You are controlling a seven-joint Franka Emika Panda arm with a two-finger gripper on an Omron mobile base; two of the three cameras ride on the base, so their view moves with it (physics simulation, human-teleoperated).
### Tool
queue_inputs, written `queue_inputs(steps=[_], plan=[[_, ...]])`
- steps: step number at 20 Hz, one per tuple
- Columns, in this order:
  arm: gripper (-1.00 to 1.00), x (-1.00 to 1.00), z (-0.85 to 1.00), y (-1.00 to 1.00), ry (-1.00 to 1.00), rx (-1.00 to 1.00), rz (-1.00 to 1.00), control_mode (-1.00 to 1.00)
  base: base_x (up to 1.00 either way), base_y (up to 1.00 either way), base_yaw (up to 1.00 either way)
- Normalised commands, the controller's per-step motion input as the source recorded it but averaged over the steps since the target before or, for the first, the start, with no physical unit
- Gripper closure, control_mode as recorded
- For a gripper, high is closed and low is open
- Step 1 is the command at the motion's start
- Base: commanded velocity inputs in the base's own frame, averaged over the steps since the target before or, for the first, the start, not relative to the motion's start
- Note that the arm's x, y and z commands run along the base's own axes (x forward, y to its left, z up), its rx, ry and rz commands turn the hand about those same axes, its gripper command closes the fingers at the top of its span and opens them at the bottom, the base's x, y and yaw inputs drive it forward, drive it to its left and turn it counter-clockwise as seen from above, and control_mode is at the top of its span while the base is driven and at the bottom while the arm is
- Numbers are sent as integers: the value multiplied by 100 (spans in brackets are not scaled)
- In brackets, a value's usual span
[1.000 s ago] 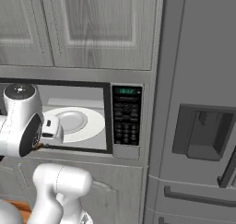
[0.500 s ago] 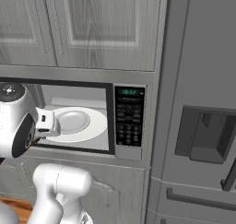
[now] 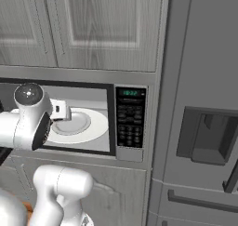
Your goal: Pick the mushroom from the counter and place it in the microwave.
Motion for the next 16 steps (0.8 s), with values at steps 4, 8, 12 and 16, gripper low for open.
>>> queue_inputs(steps=[4, 8, 12, 16], plan=[[100, 20, -76, 7, -15, 16, 0, -100, 0, 0, 0], [100, 1, -82, 0, -15, 20, 0, -100, 0, 0, 0], [100, 8, -72, 6, -18, 18, 0, -100, 0, 0, 0], [100, 17, -75, 30, -19, 17, -1, -100, 0, 0, 0]])
